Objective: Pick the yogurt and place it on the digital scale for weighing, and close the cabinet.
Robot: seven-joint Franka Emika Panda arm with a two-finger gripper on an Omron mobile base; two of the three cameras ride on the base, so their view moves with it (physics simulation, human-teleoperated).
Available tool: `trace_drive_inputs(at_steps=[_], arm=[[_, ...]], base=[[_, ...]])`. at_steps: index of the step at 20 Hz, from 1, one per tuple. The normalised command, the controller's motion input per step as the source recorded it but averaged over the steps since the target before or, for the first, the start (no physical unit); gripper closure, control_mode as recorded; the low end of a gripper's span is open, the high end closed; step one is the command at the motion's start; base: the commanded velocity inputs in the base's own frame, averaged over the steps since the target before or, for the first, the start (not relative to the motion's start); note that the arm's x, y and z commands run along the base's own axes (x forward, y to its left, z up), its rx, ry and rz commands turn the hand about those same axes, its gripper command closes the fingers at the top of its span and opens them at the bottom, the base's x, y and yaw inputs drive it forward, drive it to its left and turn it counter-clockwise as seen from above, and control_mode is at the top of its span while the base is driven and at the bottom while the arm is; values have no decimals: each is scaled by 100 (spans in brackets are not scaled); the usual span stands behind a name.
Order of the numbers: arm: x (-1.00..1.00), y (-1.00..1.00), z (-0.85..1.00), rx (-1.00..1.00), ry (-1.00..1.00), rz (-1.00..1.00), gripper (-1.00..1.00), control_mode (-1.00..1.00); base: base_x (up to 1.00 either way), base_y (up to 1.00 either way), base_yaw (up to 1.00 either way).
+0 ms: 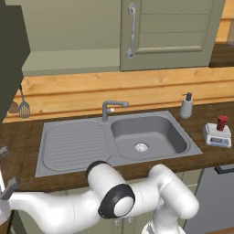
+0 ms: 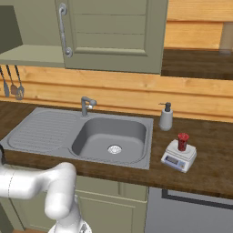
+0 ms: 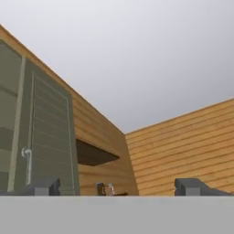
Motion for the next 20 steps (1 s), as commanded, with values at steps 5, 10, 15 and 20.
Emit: trace_drive_inputs(at_steps=[5, 10, 15, 20], arm=[[-2, -62, 0, 3, -2, 0, -100, -100], [-38, 22, 0, -1, 0, 5, -100, -100], [-16, 79, 0, -4, 1, 27, -100, -100], [6, 100, 0, -2, 16, 12, -100, -100]], base=[[0, 0, 0], [0, 0, 0], [0, 0, 0], [0, 0, 0]])
